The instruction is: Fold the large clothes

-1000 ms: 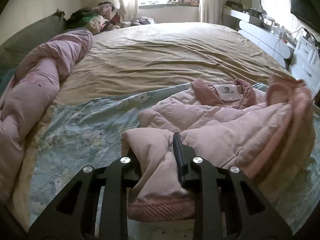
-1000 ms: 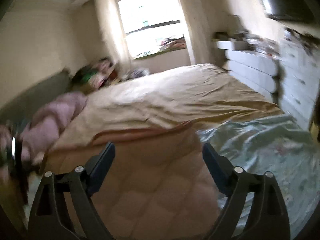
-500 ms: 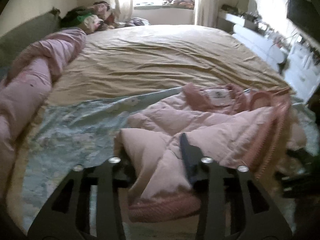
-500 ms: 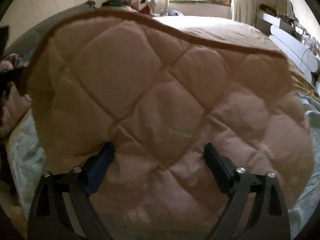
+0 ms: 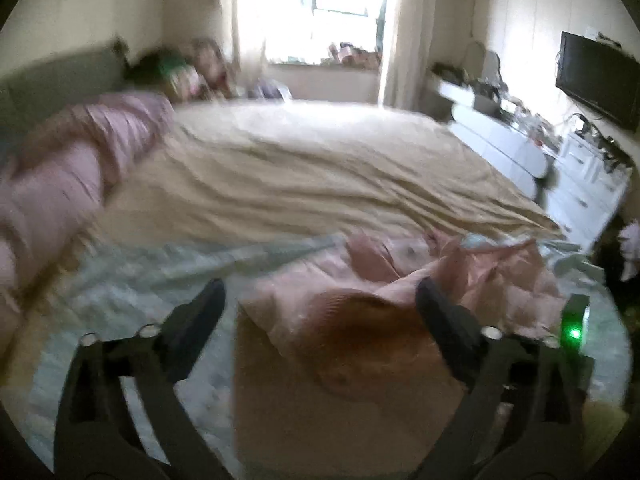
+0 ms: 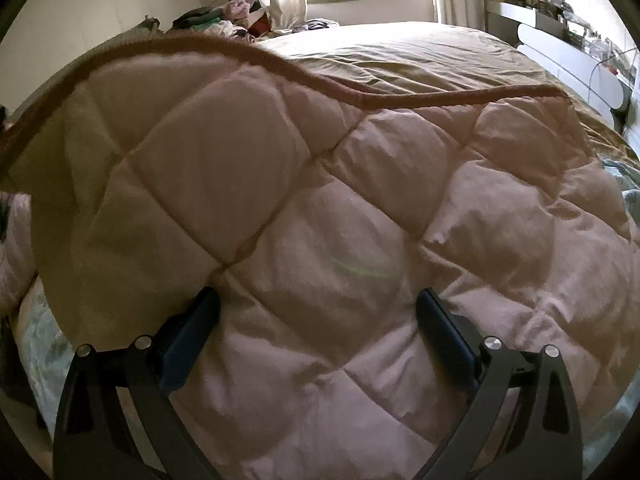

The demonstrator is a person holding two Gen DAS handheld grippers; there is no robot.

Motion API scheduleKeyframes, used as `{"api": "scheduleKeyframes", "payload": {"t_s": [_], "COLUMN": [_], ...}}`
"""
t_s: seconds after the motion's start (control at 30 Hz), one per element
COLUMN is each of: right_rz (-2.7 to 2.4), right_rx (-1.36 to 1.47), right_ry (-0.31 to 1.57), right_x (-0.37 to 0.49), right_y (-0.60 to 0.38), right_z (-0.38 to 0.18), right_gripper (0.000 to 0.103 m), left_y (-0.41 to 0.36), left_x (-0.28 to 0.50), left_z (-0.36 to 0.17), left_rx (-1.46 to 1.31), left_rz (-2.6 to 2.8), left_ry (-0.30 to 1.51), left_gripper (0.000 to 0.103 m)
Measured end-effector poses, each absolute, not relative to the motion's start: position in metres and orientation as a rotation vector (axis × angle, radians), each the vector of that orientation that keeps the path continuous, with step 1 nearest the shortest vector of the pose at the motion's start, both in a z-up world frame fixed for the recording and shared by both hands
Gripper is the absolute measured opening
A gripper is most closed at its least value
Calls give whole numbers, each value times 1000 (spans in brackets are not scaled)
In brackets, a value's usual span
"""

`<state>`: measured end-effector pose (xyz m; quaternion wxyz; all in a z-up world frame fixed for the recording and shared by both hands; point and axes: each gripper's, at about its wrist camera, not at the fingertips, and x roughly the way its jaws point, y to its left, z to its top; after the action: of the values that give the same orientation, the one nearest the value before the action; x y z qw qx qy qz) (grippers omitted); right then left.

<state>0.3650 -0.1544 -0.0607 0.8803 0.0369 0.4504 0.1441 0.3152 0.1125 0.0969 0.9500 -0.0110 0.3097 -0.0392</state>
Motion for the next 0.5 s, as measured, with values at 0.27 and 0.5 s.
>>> {"api": "scheduleKeyframes", "payload": {"t_s": [0.27, 0.5], "right_rz": [265, 115], "right_rx": [114, 133], "right_ry": [859, 784], "right_x": [365, 360], "right_y": [-174, -242], "right_z": [-35, -5], "right_gripper": [98, 98], "left_y": [127, 148], "left_x": [308, 313], "left_z": [90, 38], "left_rx": [42, 39], "left_rz": [-3, 29], "left_ry": [620, 717], "left_gripper": [92, 92]}}
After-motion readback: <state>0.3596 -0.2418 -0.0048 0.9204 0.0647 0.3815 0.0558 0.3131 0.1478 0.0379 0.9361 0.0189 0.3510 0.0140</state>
